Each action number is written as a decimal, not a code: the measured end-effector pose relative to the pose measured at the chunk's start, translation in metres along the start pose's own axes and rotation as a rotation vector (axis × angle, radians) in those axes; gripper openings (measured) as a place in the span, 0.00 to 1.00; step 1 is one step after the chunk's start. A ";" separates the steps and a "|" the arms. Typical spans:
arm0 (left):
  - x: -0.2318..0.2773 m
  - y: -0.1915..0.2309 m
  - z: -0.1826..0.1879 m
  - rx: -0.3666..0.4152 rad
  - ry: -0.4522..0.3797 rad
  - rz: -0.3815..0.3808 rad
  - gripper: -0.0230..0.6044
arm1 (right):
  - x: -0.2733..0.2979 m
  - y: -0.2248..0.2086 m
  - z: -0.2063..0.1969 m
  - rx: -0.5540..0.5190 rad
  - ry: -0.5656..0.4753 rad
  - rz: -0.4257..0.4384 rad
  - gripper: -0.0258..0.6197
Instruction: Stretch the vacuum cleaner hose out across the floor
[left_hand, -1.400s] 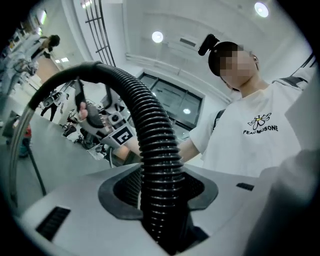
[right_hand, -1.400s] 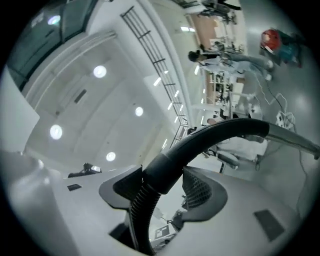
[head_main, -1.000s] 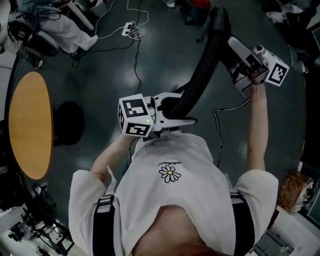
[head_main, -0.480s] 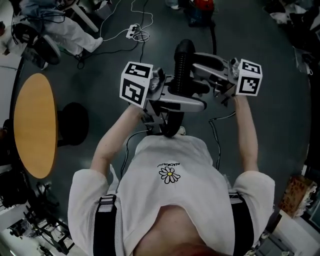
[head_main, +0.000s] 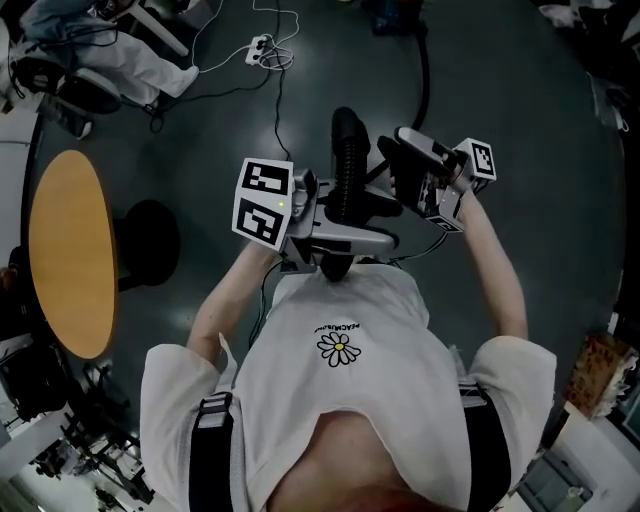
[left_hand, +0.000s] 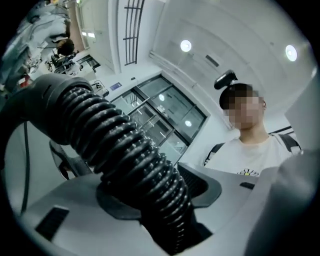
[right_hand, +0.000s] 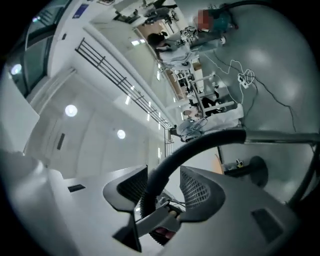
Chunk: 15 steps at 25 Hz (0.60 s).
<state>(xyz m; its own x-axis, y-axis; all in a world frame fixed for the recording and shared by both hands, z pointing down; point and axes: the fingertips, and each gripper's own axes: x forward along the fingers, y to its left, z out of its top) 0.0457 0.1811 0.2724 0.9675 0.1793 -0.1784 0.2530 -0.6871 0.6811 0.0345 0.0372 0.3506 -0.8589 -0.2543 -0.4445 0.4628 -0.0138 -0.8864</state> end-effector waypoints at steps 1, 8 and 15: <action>0.002 -0.001 -0.005 0.023 0.046 0.000 0.41 | 0.007 -0.004 -0.003 0.021 0.025 -0.033 0.34; 0.023 -0.024 -0.072 0.145 0.326 -0.074 0.39 | 0.028 -0.007 -0.016 0.199 0.049 -0.128 0.36; 0.034 -0.036 -0.098 0.155 0.453 -0.159 0.34 | 0.028 -0.021 -0.035 0.364 0.096 -0.197 0.36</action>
<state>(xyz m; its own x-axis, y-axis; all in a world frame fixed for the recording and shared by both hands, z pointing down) 0.0697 0.2812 0.3111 0.8286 0.5542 0.0787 0.4272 -0.7169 0.5510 -0.0072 0.0645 0.3524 -0.9472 -0.1213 -0.2969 0.3204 -0.3983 -0.8595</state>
